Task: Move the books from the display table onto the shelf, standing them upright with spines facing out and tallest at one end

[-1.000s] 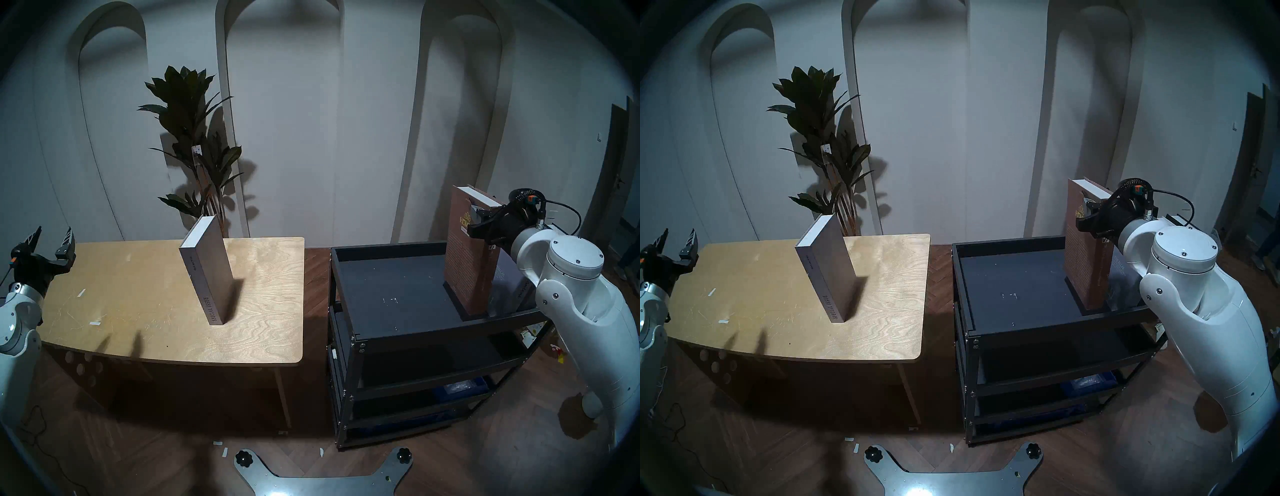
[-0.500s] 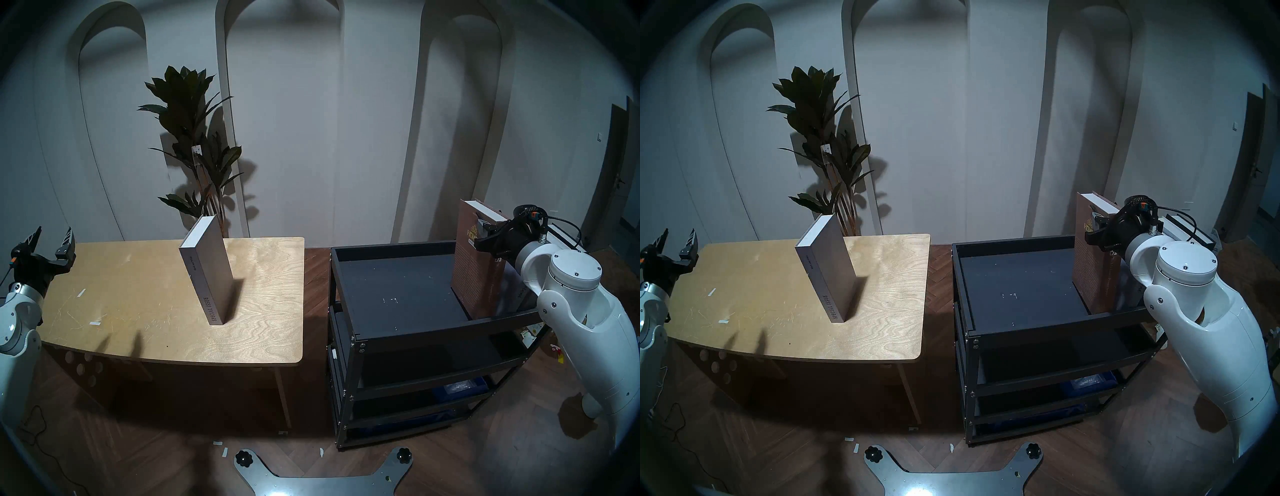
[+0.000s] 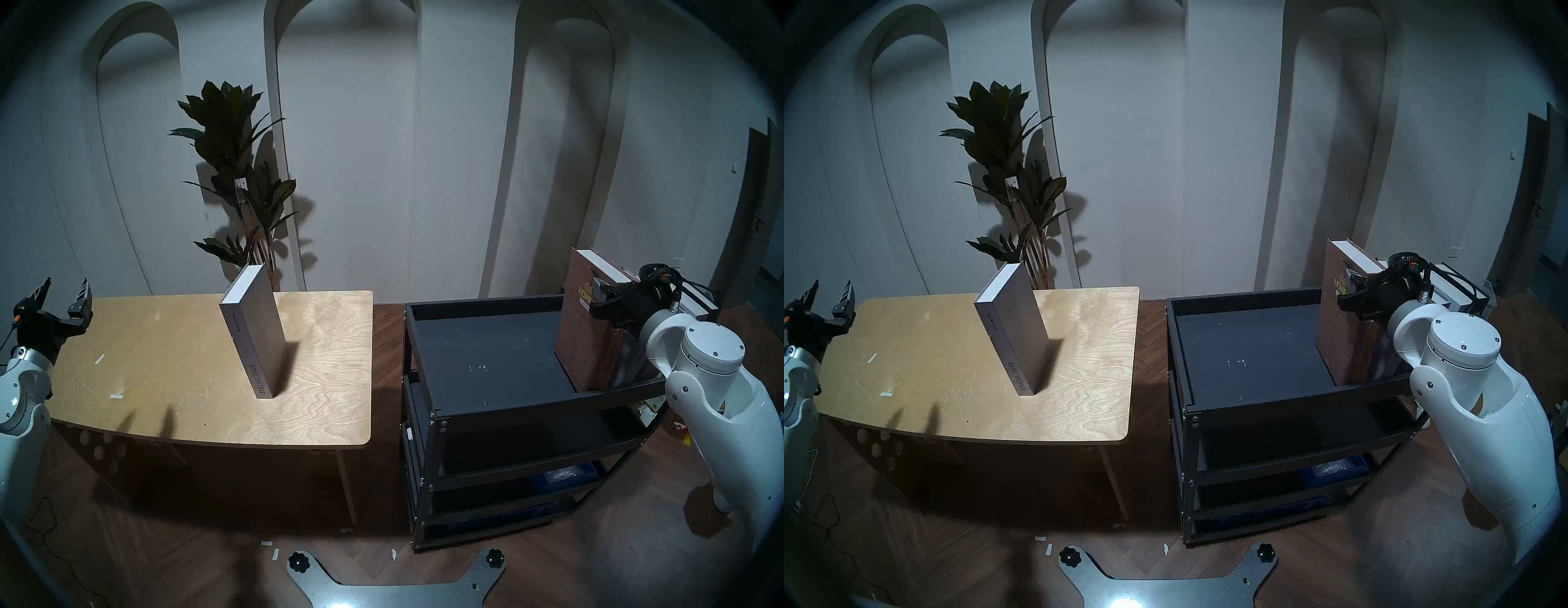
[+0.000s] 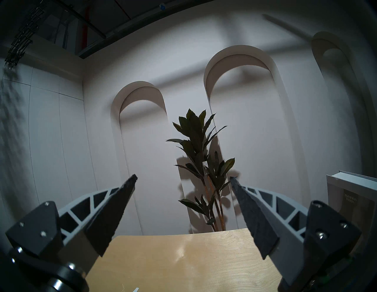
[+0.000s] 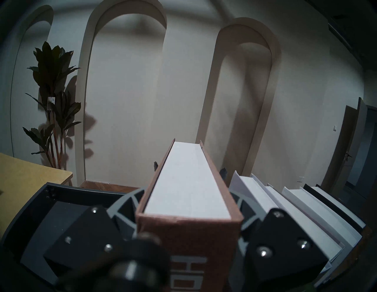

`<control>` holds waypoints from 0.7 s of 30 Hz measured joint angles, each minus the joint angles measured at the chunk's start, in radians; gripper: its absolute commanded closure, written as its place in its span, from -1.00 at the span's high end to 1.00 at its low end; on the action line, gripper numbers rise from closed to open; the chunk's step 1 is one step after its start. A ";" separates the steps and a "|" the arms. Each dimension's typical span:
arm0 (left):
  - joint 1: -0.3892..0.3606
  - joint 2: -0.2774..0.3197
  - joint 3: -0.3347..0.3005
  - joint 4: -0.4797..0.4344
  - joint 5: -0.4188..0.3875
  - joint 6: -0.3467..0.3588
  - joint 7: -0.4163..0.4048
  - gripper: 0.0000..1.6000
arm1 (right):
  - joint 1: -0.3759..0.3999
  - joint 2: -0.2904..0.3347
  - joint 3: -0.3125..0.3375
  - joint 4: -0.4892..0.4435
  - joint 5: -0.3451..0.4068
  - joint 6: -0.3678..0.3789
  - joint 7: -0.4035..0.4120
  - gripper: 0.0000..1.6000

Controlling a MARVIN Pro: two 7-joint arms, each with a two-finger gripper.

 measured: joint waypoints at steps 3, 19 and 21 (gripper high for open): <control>0.000 0.000 0.000 0.000 0.000 0.000 0.000 1.00 | -0.021 -0.014 0.013 -0.002 -0.002 -0.009 0.000 -0.75; 0.000 0.000 0.000 0.000 0.000 0.000 0.000 1.00 | -0.051 -0.065 0.027 -0.005 -0.013 -0.056 -0.029 -0.12; 0.000 0.000 0.000 0.000 0.000 0.000 0.000 1.00 | -0.050 -0.068 0.026 -0.002 -0.014 -0.060 -0.033 -0.03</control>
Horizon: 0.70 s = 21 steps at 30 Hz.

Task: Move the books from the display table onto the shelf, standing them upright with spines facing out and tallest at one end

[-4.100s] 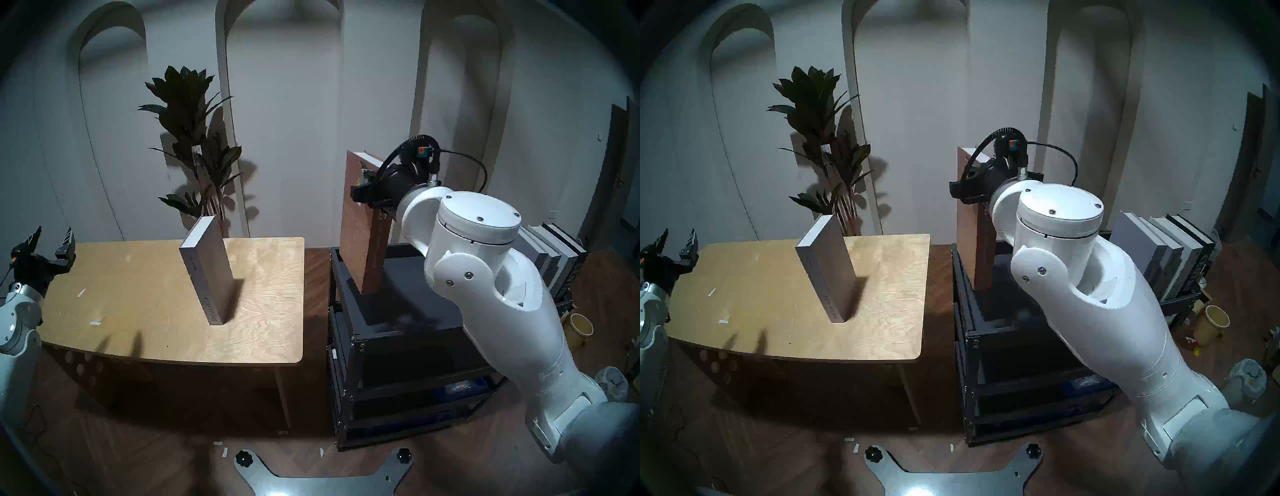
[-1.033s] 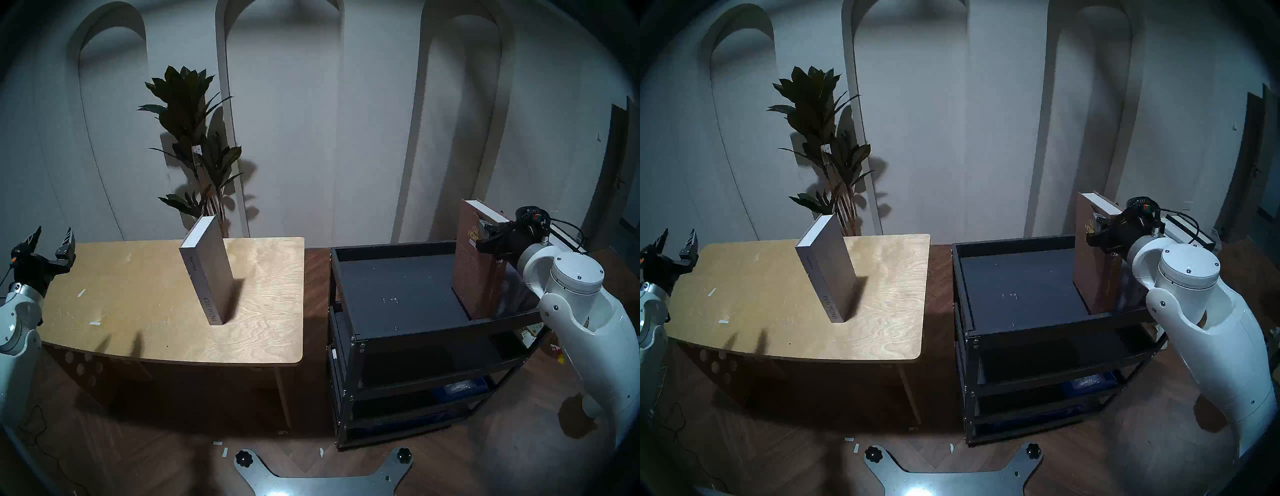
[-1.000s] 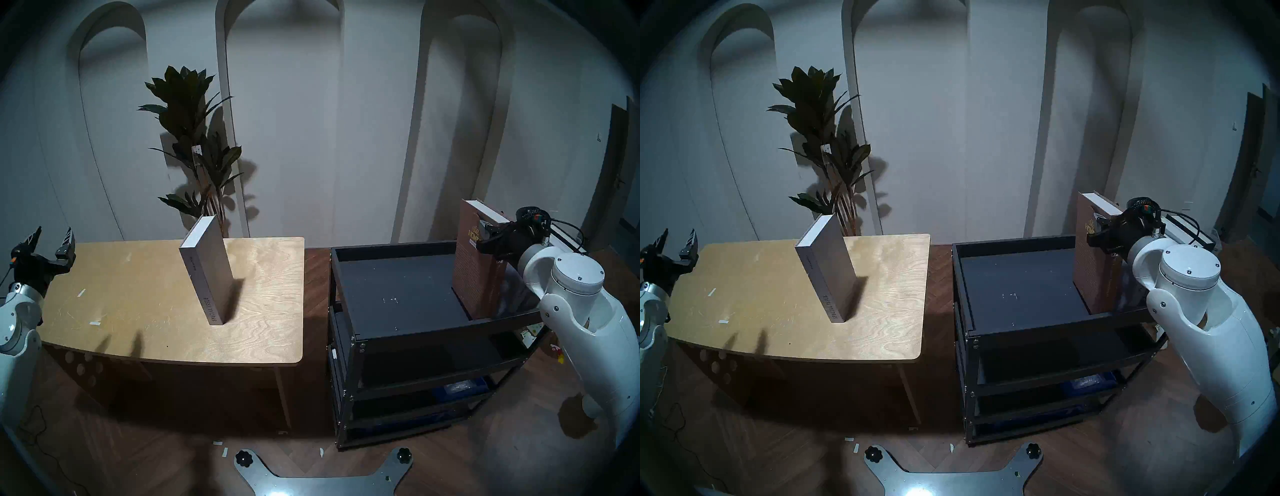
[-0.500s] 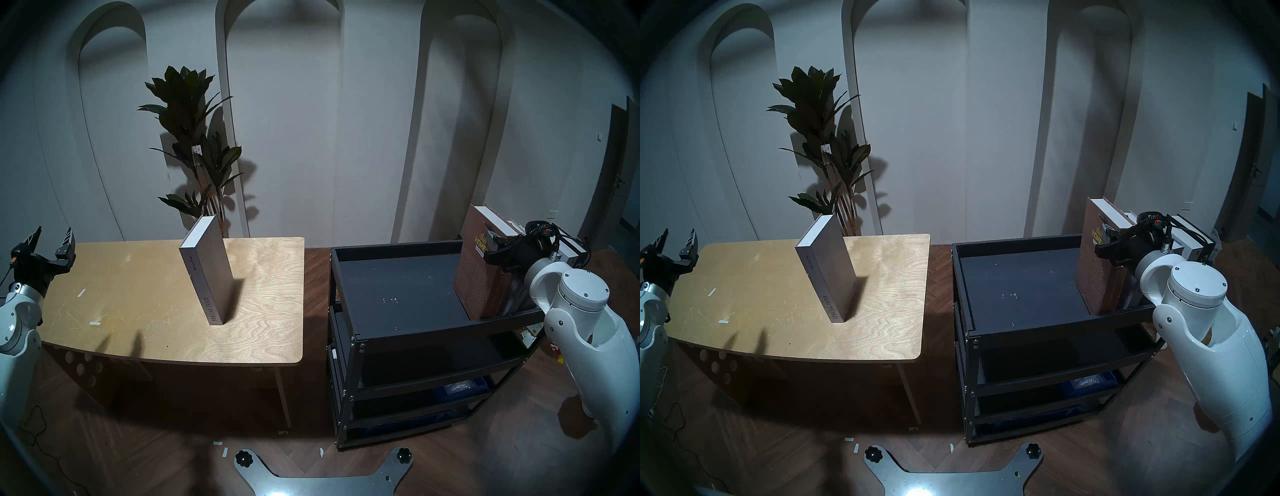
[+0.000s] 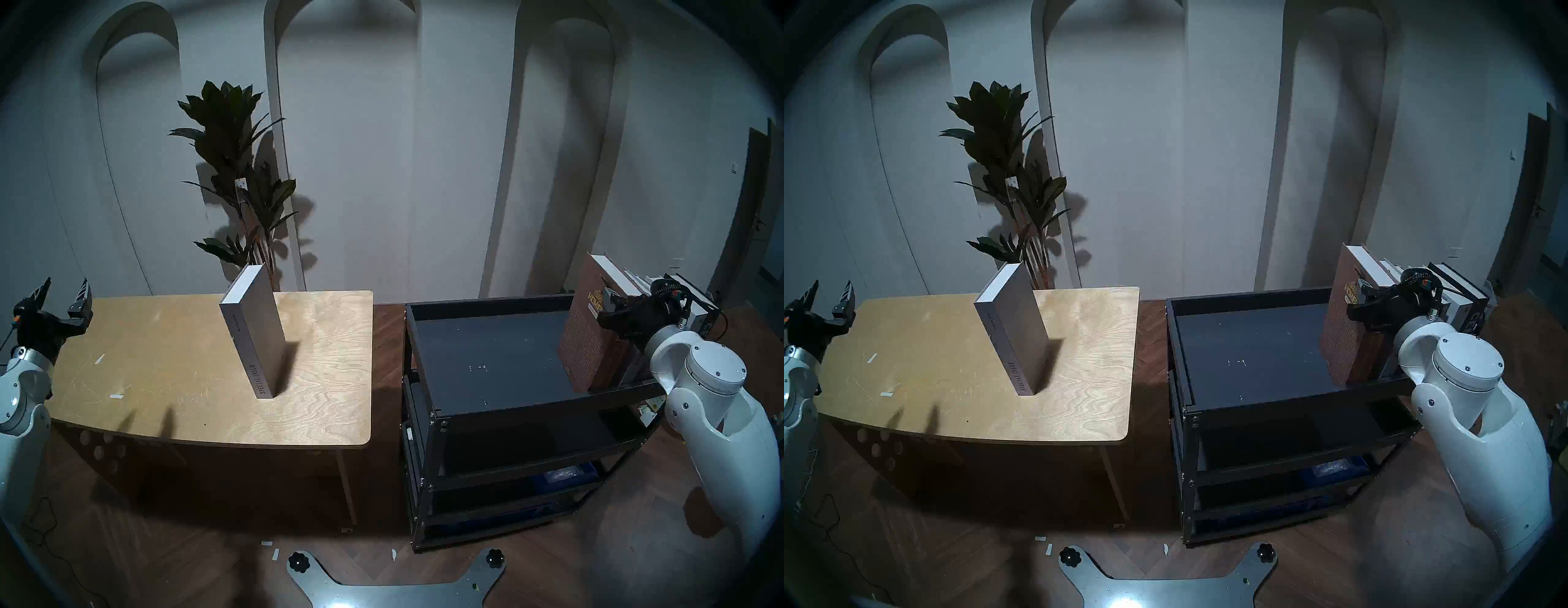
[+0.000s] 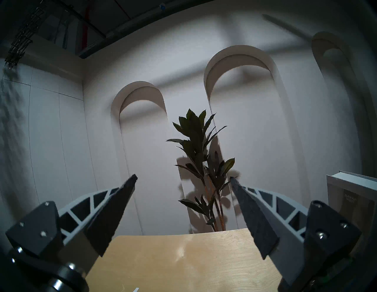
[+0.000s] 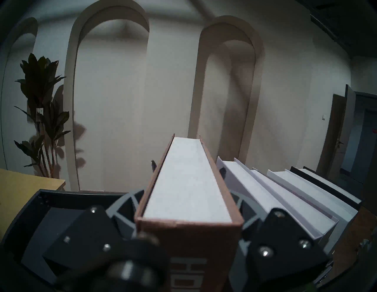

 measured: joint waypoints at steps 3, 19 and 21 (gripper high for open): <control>0.000 0.000 0.000 0.000 0.000 0.000 0.000 1.00 | 0.004 -0.003 -0.004 0.006 -0.002 -0.005 -0.004 1.00; 0.000 0.000 0.000 0.000 0.000 0.000 0.000 1.00 | 0.009 -0.020 -0.020 0.041 -0.006 -0.008 -0.016 1.00; 0.000 0.000 0.000 0.000 0.000 0.000 0.000 1.00 | 0.011 -0.021 -0.019 0.040 -0.006 -0.009 -0.016 1.00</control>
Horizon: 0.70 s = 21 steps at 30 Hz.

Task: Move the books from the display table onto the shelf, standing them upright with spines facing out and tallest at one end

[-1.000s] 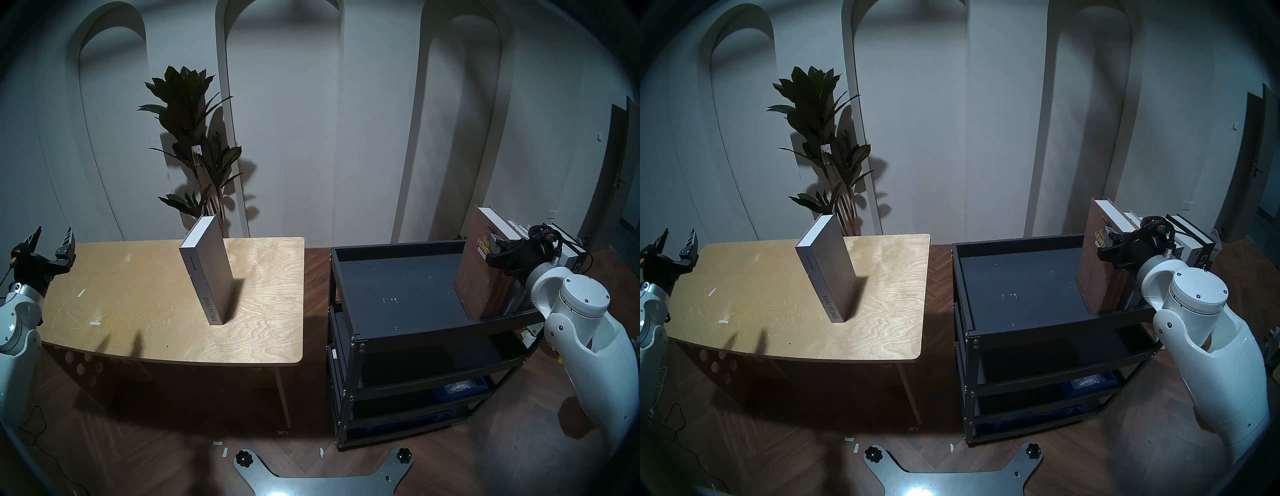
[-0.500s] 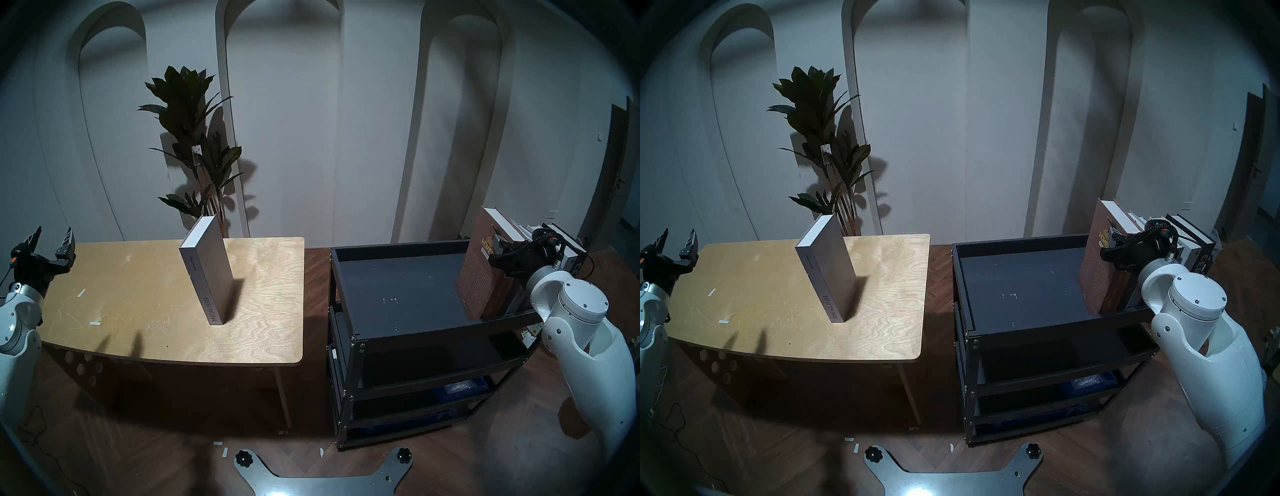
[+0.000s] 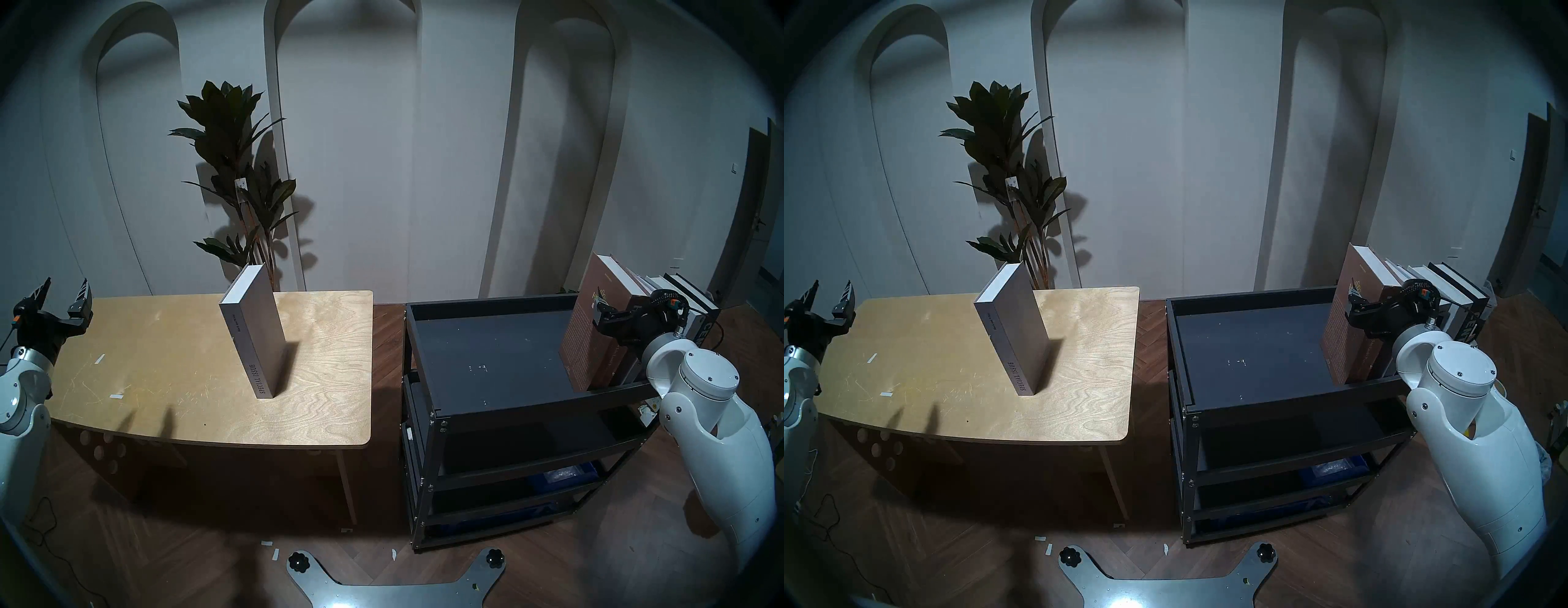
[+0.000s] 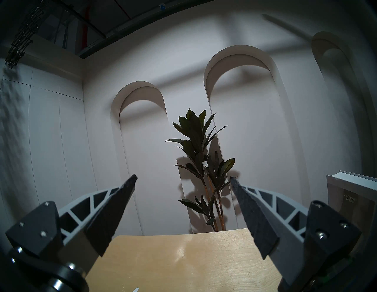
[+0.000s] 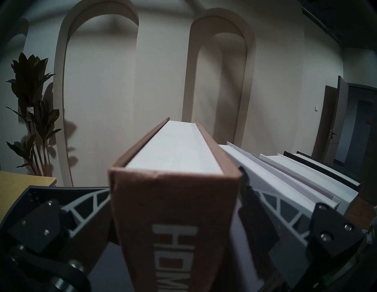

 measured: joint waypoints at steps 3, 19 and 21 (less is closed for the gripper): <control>0.000 0.000 0.000 0.000 0.000 0.000 0.000 1.00 | 0.003 0.000 0.004 -0.006 0.000 0.000 0.000 1.00; 0.000 0.000 0.000 0.000 0.000 0.000 0.000 1.00 | 0.017 -0.023 0.095 -0.089 0.044 0.001 -0.030 1.00; 0.000 0.000 0.000 0.000 0.000 0.000 0.000 1.00 | 0.017 -0.026 0.107 -0.101 0.049 0.001 -0.034 1.00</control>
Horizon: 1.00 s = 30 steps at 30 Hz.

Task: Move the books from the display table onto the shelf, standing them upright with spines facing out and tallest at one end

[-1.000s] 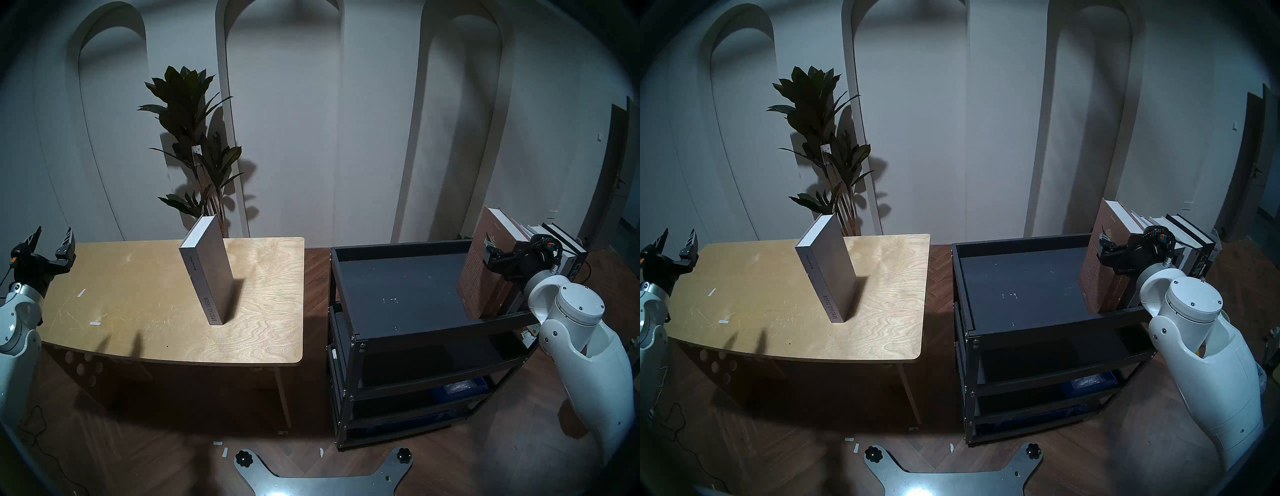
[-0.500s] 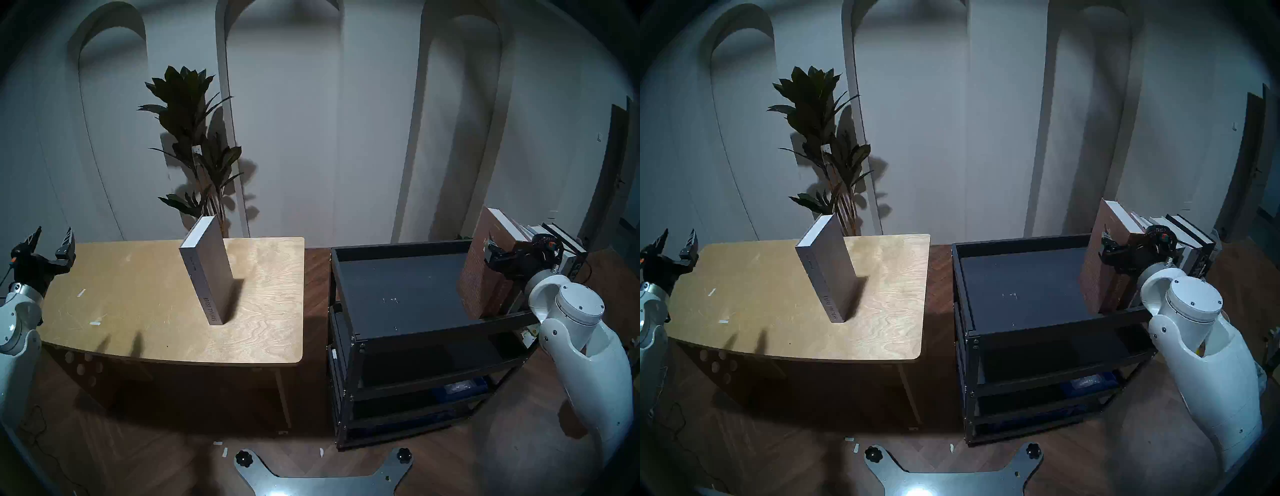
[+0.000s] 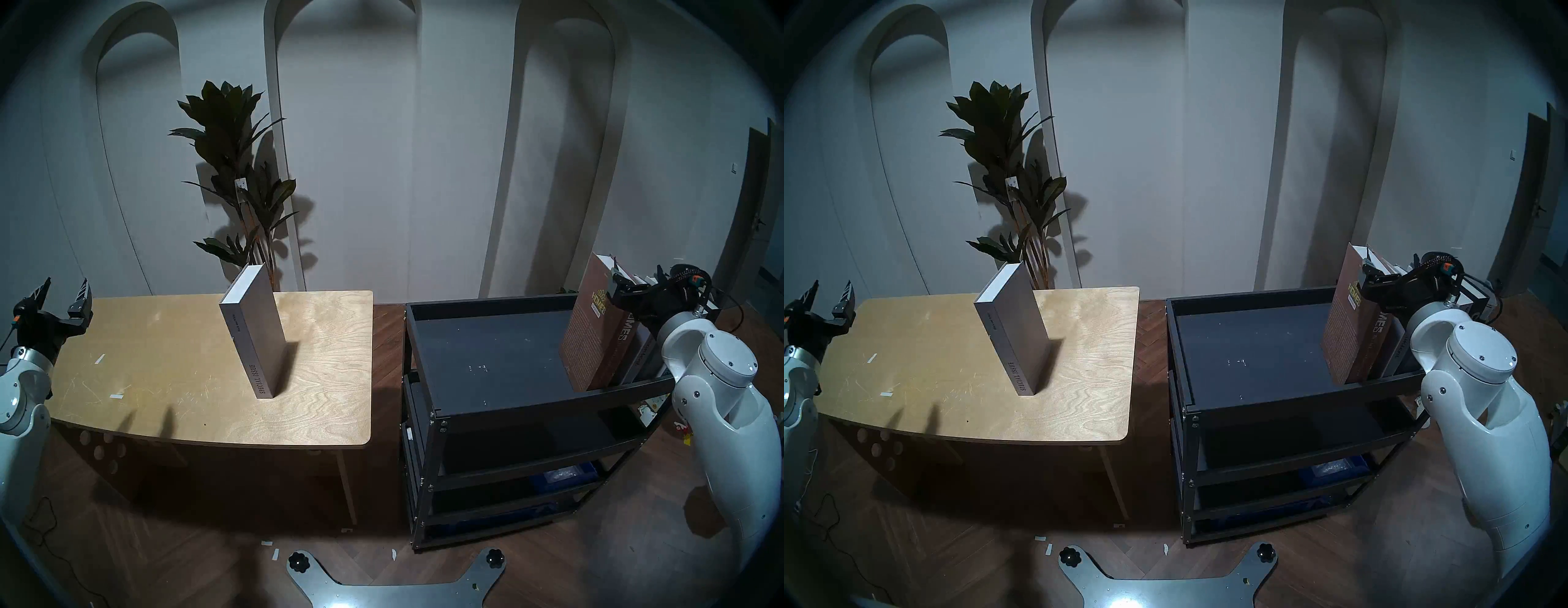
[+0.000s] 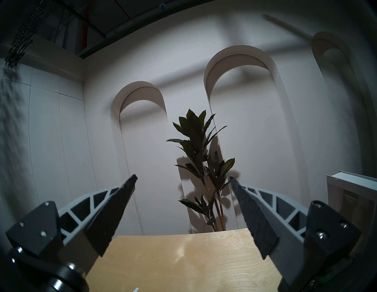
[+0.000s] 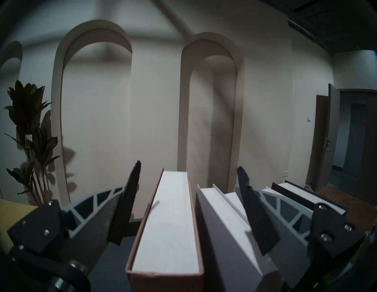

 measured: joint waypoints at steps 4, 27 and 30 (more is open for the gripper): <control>-0.001 0.000 -0.001 0.001 -0.022 -0.001 -0.023 1.00 | -0.007 -0.017 0.042 -0.041 0.019 0.002 -0.018 1.00; -0.020 -0.018 -0.107 -0.091 -0.334 0.100 -0.247 1.00 | -0.057 -0.075 -0.109 -0.196 0.079 0.018 -0.069 1.00; 0.003 -0.031 -0.118 -0.137 -0.331 0.131 -0.253 1.00 | -0.047 -0.075 -0.162 -0.195 0.067 0.016 -0.074 1.00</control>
